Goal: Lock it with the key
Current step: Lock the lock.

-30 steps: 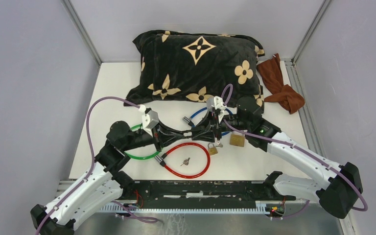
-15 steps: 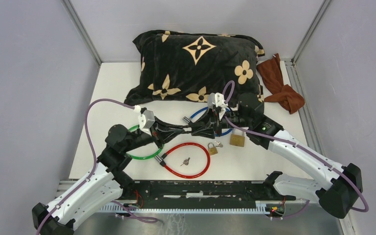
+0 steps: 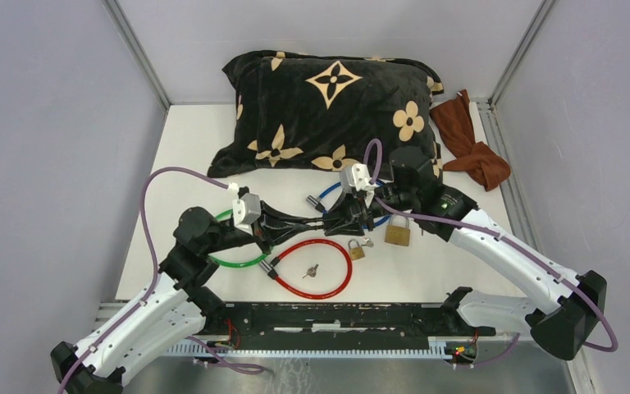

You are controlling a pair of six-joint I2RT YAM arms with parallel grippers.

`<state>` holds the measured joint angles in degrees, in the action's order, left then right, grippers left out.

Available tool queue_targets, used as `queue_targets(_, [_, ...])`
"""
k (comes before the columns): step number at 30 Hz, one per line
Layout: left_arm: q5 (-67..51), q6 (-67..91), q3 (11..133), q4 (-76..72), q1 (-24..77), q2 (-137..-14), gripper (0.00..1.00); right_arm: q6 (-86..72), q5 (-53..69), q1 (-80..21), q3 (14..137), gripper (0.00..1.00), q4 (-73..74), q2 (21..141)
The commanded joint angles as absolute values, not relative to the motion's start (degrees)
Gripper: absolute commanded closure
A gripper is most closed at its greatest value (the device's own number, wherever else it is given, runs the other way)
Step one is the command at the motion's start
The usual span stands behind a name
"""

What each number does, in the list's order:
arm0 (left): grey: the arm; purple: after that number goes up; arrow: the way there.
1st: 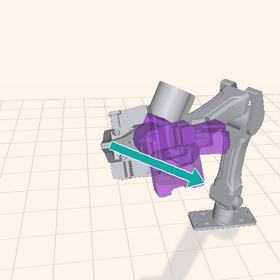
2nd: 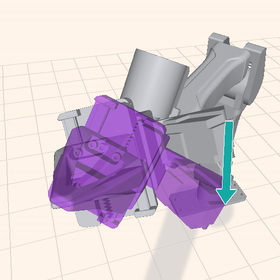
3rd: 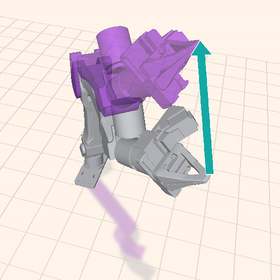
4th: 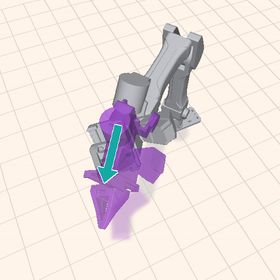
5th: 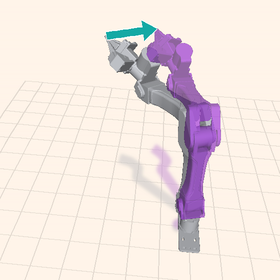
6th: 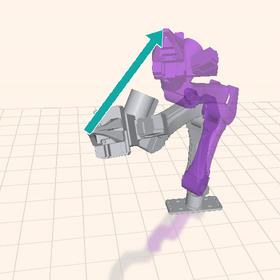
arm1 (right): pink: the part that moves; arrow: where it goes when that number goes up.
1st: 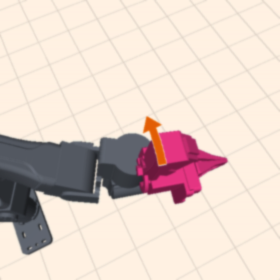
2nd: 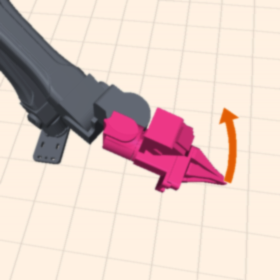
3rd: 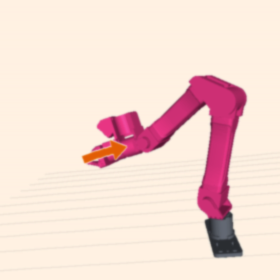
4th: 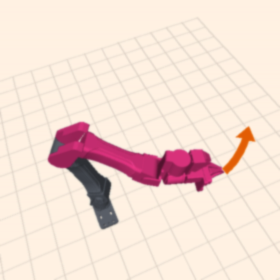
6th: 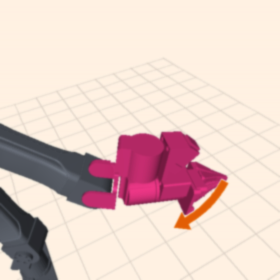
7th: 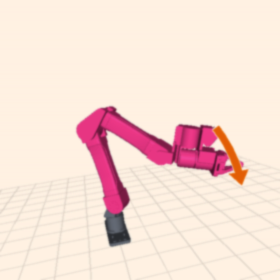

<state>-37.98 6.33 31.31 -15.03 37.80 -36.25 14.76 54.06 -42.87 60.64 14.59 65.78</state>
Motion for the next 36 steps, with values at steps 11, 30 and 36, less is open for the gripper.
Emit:
queue_targets(11, [-35.9, 14.1, 30.5, -28.0, 38.5, -37.0, 0.98, -8.9, 54.2, -45.4, 53.7, 1.0, -19.7, 61.9])
queue_targets(30, [-31.9, 21.6, 20.3, -34.1, 45.9, -41.8, 0.98, -25.6, 39.4, -48.0, 53.1, 1.0, -37.0, 64.5])
queue_targets(36, [-30.6, 22.5, 24.1, -37.5, 47.6, -42.1, 0.98, -24.3, 39.7, -47.8, 51.4, 1.0, -34.6, 67.0])
